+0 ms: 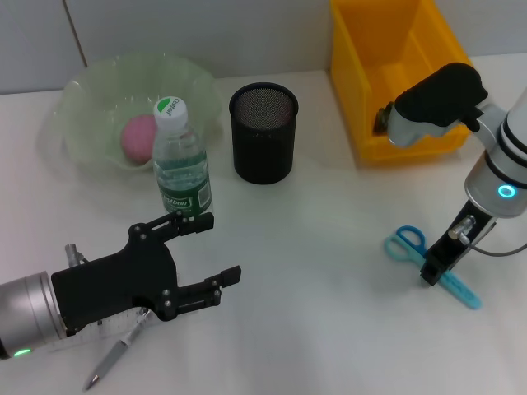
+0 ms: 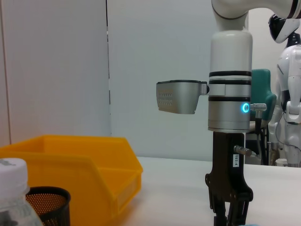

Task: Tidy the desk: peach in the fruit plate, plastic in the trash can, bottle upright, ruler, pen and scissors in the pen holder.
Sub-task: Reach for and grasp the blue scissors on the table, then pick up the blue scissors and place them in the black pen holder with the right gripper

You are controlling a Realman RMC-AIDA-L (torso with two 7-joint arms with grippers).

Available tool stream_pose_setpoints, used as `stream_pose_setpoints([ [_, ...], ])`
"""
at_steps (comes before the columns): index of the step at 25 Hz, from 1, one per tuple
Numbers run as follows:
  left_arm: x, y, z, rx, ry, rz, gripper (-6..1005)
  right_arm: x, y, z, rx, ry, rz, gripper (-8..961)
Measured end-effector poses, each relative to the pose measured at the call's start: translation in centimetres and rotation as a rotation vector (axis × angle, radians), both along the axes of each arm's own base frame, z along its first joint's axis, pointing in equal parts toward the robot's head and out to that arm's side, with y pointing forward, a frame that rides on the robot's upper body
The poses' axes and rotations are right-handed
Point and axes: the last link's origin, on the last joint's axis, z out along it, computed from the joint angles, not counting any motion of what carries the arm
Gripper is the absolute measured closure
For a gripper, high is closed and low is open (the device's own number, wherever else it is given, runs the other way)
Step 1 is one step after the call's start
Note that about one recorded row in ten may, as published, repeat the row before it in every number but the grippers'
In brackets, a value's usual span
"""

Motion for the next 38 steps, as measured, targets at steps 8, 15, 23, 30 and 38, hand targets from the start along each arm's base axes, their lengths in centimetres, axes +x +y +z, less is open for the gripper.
stream_pose_setpoints([
  [8,0.1,0.1,0.0,-0.002,-0.001,-0.004,214,0.2,-0.1,0.0,-0.005,0.003,-0.003,650],
  [15,0.2,0.1,0.1,-0.006,-0.005,-0.009,214,0.2,-0.1,0.0,-0.005,0.003,-0.001,736],
  [23,0.3,0.0,0.3,-0.009,-0.017,-0.019,215,-1.2,0.2,1.6,0.064,0.071,0.050,736],
  [30,0.3,-0.1,0.4,-0.005,-0.023,-0.013,215,-4.4,0.7,5.4,0.220,0.200,0.176,736],
  [38,0.3,-0.4,0.4,-0.015,-0.035,-0.016,215,-9.6,2.1,9.6,0.451,0.461,0.544,737],
])
